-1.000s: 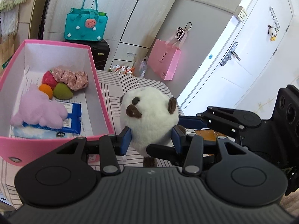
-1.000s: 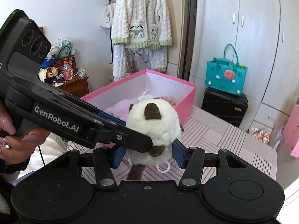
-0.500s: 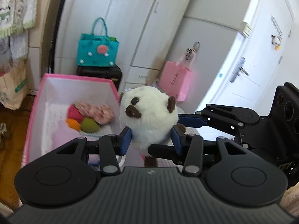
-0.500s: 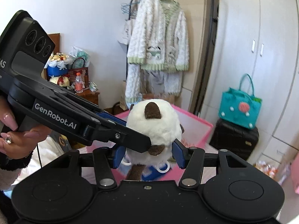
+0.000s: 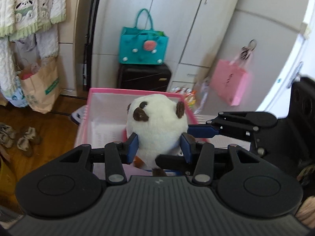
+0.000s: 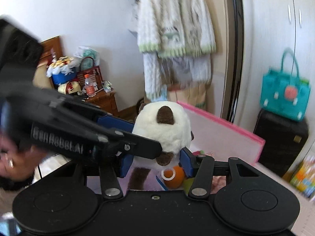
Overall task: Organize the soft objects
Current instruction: 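Lower the cat plush into the box and open both tools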
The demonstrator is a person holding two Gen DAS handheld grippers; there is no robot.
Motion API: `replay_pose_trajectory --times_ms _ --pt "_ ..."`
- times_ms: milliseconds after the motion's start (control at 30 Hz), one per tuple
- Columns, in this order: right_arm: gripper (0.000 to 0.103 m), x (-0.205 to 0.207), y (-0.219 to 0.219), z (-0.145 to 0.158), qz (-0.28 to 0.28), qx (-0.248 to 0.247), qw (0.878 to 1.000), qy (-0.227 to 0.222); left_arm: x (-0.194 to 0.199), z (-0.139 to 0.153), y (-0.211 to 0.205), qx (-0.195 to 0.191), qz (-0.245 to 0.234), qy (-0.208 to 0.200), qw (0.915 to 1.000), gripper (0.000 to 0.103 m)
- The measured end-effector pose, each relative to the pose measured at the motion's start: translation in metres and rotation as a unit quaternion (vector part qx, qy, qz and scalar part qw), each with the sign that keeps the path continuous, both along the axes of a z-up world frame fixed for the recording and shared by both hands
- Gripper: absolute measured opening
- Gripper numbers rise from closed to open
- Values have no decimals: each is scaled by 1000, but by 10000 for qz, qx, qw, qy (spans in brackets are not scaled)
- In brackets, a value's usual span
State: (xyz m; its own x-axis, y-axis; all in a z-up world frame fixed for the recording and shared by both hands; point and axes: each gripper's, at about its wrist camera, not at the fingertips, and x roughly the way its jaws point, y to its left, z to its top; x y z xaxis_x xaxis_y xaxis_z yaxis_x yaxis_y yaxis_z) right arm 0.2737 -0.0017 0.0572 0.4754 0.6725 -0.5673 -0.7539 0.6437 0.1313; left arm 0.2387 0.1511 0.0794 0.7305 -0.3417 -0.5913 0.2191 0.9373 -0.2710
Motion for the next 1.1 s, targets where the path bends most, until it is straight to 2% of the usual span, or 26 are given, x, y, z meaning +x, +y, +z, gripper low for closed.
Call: replay_pose_trajectory --times_ms 100,367,467,533,667,800,1100 --pt "56 20 16 -11 8 10 9993 380 17 -7 7 155 206 51 9997 44" --pt "56 53 35 -27 35 -101 9964 843 46 -21 19 372 522 164 9978 43" --pt "58 57 37 -29 21 -191 9965 809 54 -24 18 507 510 187 9972 41" --pt "58 55 33 -26 -4 -224 9978 626 56 -25 17 609 533 186 9965 41" --pt "58 49 19 -18 -45 -173 9986 493 51 -23 18 880 756 -34 9932 41" --pt "58 38 3 -15 -155 -104 9988 460 39 -19 22 717 747 -70 9946 41" --pt "58 7 -18 -6 -361 -66 9988 318 14 -9 13 665 744 -82 9950 42"
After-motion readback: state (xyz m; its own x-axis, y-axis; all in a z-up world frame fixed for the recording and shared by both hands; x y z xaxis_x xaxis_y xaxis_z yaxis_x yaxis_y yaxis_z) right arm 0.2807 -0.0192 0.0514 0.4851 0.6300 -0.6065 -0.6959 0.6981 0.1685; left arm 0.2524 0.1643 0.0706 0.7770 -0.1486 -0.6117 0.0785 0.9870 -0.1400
